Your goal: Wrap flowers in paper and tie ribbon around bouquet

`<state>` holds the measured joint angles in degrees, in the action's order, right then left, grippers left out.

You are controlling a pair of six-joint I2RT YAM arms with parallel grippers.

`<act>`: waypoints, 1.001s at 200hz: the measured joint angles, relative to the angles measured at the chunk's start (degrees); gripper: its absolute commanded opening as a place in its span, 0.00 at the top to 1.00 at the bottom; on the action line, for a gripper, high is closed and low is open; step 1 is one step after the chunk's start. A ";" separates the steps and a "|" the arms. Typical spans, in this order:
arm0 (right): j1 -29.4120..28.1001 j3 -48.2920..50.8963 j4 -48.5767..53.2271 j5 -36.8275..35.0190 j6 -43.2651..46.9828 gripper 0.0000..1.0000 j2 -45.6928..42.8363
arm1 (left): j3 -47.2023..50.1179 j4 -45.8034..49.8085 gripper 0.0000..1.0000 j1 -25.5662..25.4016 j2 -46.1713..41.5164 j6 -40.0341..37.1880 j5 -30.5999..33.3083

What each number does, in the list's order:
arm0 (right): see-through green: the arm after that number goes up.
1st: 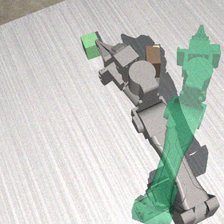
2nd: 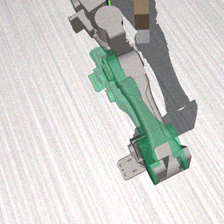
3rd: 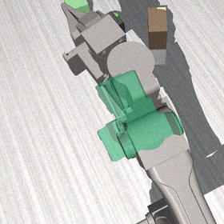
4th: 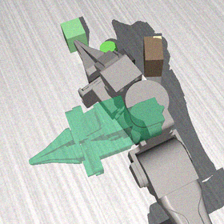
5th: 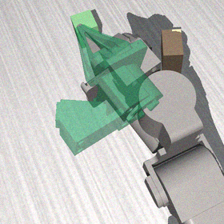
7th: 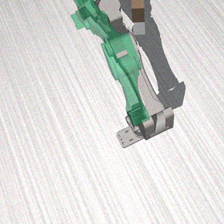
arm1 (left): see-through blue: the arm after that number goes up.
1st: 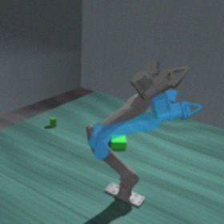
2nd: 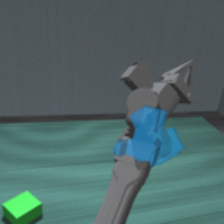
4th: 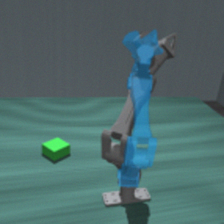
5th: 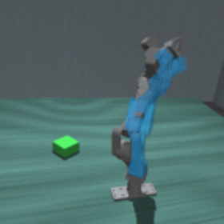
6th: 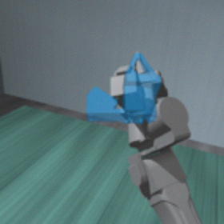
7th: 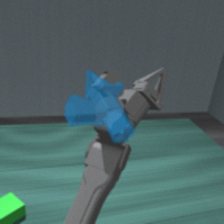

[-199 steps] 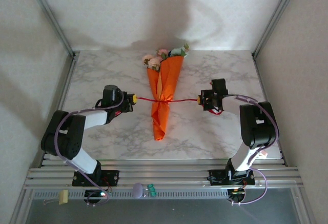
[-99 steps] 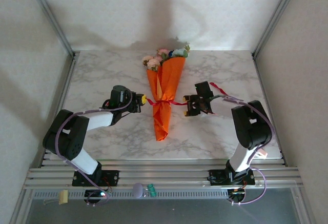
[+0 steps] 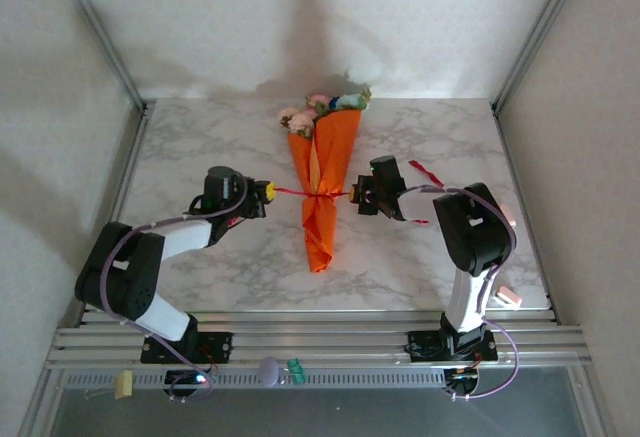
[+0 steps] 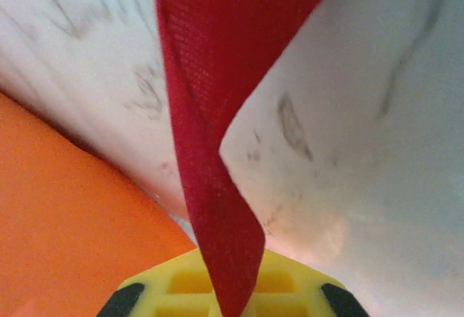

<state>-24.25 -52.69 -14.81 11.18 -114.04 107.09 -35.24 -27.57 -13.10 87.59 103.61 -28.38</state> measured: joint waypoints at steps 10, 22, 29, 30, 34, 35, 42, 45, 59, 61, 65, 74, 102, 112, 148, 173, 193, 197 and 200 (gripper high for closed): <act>1.31 1.40 -1.66 0.31 0.72 1.00 -0.94 | 1.55 0.17 1.00 2.27 -1.20 -0.17 -1.07; 2.49 2.97 -3.34 1.05 1.60 1.00 -2.40 | 3.28 0.63 1.00 4.48 -2.25 -0.37 -2.71; 2.91 3.80 -3.91 0.92 2.03 1.00 -3.37 | 4.22 0.76 1.00 5.64 -2.75 -0.37 -3.45; 2.95 3.89 -3.93 0.83 2.08 1.00 -3.48 | 4.42 0.79 1.00 5.90 -2.86 -0.39 -3.48; 3.26 4.33 -4.20 0.61 2.36 1.00 -3.87 | 4.85 0.79 1.00 6.56 -3.08 -0.39 -3.61; 3.43 4.50 -4.28 0.57 2.38 1.00 -4.04 | 4.94 0.79 1.00 6.71 -3.15 -0.39 -3.63; 4.22 5.16 -4.52 0.33 2.64 1.00 -4.59 | 5.73 0.76 1.00 8.22 -3.52 -0.37 -3.67; 4.55 5.35 -4.66 0.28 2.69 1.00 -4.68 | 5.95 0.72 1.00 8.70 -3.58 -0.37 -3.69; 5.64 5.75 -4.74 -0.28 3.08 1.00 -4.59 | 6.25 0.79 1.00 9.68 -3.54 -0.48 -3.80; 5.70 5.79 -4.72 -0.46 3.10 1.00 -4.57 | 6.25 0.76 1.00 9.68 -3.52 -0.55 -3.80; 5.75 5.79 -4.68 -0.63 3.19 1.00 -4.57 | 6.16 0.76 1.00 9.51 -3.48 -0.57 -3.80; 5.73 5.75 -4.72 -1.18 3.32 1.00 -4.55 | 5.81 0.72 1.00 8.83 -3.26 -0.63 -3.58; 5.73 5.16 -4.68 -2.56 3.48 1.00 -4.44 | 4.94 -0.42 1.00 7.52 -1.97 -0.31 -2.86; 5.79 5.11 -4.68 -2.58 3.50 1.00 -4.46 | 4.96 -0.57 1.00 7.78 -2.03 -0.24 -2.71; 6.29 5.09 -2.95 0.02 5.31 1.00 -4.52 | 5.14 -0.02 1.00 10.91 -3.45 -0.42 -3.74; 6.86 4.90 -0.13 1.77 8.13 1.00 -4.90 | 5.11 0.98 1.00 12.35 -4.42 -1.27 -4.15; 6.99 5.03 2.78 2.01 9.97 1.00 -6.75 | 4.92 4.98 1.00 14.10 -5.88 -3.74 -4.55; 7.08 5.03 3.19 2.03 10.43 1.00 -7.28 | 4.85 5.75 1.00 14.58 -6.10 -4.57 -4.57; 7.17 5.03 3.39 2.14 10.60 1.00 -7.52 | 4.79 6.29 1.00 14.93 -6.19 -4.76 -4.70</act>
<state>-17.08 -47.66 -11.42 13.32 -103.44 99.57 -30.46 -21.28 1.83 81.41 98.85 -33.08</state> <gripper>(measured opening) 0.058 0.044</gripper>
